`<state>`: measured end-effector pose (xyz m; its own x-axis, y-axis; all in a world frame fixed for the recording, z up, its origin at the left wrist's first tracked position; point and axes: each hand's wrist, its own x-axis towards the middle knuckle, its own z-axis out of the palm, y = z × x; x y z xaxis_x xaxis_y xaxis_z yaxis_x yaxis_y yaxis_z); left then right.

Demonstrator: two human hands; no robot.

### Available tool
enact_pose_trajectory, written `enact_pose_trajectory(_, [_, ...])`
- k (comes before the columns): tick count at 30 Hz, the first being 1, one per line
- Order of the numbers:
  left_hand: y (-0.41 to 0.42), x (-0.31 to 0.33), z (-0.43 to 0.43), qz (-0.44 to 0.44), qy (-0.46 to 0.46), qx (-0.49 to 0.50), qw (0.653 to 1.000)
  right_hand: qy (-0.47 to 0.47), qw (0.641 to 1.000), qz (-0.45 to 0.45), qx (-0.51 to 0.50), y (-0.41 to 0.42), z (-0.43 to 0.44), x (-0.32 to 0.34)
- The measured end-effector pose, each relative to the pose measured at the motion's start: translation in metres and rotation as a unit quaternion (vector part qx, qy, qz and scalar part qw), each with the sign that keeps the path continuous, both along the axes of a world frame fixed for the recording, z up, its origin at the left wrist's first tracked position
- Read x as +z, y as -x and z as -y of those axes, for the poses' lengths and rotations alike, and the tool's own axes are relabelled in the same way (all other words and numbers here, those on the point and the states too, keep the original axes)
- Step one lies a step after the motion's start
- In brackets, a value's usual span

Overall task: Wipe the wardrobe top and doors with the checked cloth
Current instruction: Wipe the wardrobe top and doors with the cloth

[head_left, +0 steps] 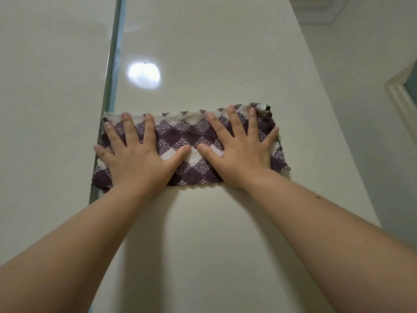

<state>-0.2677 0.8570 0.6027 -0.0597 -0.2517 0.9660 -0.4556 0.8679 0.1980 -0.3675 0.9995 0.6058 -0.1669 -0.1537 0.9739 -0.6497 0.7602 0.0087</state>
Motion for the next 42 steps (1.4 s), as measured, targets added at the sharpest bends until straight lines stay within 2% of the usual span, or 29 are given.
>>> enact_pose_trajectory(15, [0.071, -0.016, -0.098, 0.022, 0.040, -0.043, 0.998, 0.038, 0.999, 0.025, -0.020, 0.066, -0.102, -0.016])
enact_pose_trajectory(22, [0.071, -0.056, -0.102, 0.038, 0.046, -0.052, 0.997, 0.051, 0.997, 0.052, -0.025, 0.066, -0.103, -0.066])
enact_pose_trajectory(34, [0.073, -0.137, -0.095, 0.001, 0.058, -0.053, 0.997, 0.046, 0.998, 0.046, -0.003, 0.065, -0.099, -0.150])
enact_pose_trajectory(42, [0.066, -0.176, -0.090, 0.016, 0.054, -0.047, 0.997, 0.043, 0.998, 0.039, 0.004, 0.064, -0.094, -0.191])
